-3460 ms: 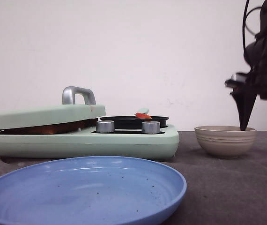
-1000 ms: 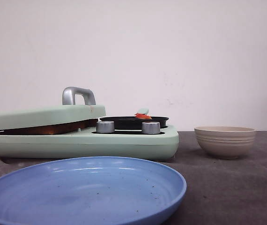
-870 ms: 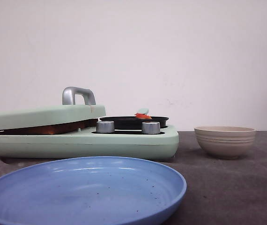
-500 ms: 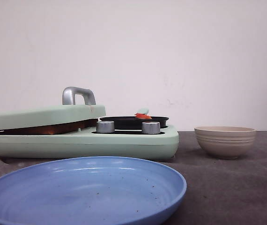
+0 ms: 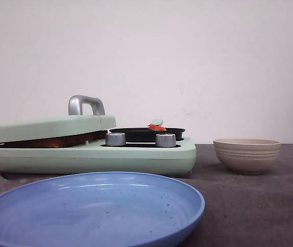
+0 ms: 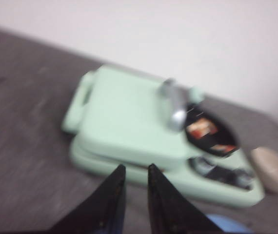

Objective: Make breakfast with bread and shrimp

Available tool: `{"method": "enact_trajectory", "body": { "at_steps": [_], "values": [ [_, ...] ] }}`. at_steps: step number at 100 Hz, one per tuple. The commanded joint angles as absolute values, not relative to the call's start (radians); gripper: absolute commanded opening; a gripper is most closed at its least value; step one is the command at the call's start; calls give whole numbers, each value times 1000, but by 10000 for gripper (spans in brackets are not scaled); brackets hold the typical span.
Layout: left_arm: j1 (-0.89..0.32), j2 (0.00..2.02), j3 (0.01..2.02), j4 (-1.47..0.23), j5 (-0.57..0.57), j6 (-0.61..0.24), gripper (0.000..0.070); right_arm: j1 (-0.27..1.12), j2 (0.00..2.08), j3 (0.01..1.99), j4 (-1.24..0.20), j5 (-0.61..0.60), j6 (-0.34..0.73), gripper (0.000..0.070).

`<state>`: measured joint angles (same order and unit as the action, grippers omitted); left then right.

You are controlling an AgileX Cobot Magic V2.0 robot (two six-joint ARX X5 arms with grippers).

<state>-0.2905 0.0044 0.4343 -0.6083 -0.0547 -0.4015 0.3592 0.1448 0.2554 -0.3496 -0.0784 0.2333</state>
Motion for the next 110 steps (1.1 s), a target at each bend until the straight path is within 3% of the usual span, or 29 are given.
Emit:
{"method": "enact_trajectory", "body": {
  "at_steps": [1, 13, 22, 36, 48, 57, 67, 110],
  "values": [
    [-290, 4, 406, -601, -62, -325, 9, 364, 147, 259, -337, -78, 244, 3],
    [-258, 3, 317, -502, -78, -137, 148, 364, 146, 259, -337, -77, 244, 3],
    [-212, 3, 243, -385, -78, -54, 237, 364, 147, 259, -337, -78, 244, 3],
    [-118, 3, 147, -192, -75, 41, 245, 364, 146, 259, -337, -78, 244, 3],
    [-52, 3, 75, -123, -59, 36, 244, 364, 146, 259, -337, -78, 244, 3],
    [-35, 3, 14, -88, -38, -15, 244, 364, 146, 259, -337, -78, 244, 3],
    [-31, 3, 14, -193, -14, -30, 242, 364, 146, 259, -337, -78, 244, 3],
    [-21, 3, 14, -188, -12, -23, 242, 364, 146, 259, -337, -78, 244, 3]
  ]
}}
